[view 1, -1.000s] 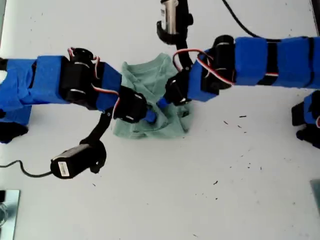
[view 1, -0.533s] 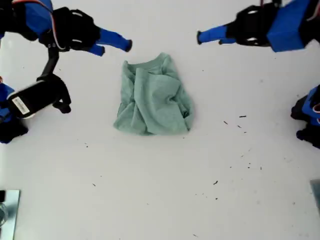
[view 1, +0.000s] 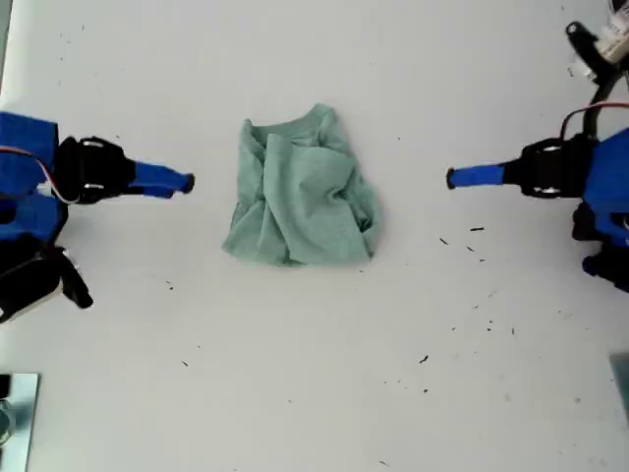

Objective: Fold t shirt

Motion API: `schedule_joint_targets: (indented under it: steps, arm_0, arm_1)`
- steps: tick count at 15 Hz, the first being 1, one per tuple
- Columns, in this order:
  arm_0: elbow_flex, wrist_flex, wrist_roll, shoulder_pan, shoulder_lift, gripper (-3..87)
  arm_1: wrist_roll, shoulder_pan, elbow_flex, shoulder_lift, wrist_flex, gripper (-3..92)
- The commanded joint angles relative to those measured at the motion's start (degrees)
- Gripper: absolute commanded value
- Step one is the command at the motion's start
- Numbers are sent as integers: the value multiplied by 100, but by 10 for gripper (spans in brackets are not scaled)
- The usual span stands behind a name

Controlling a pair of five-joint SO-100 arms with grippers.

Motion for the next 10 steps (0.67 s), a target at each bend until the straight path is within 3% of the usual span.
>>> schedule_joint_targets:
  steps: [1,2,3,5,6,7,10]
  arm_0:
    - [1380,299,-800,659,2575,31]
    - [1503,527,-1160,686,2435,43]
    - [1503,940,-1090,738,2566,73]
    - [1441,1020,-677,949,2584,127]
    - [1441,1020,-677,1046,2584,127]
    - [1441,1020,-677,1116,2584,127]
    - [1441,1020,-677,1143,2584,127]
  arm_1:
    - [387,-88,729,158,299,201]
    - [545,70,1248,158,378,187]
    - [325,255,1362,62,360,191]
    - [70,229,1380,149,308,184]
    - [-1512,193,1380,149,308,183]
    - [-2197,185,1371,158,343,174]
    - [-2162,176,1371,158,352,164]
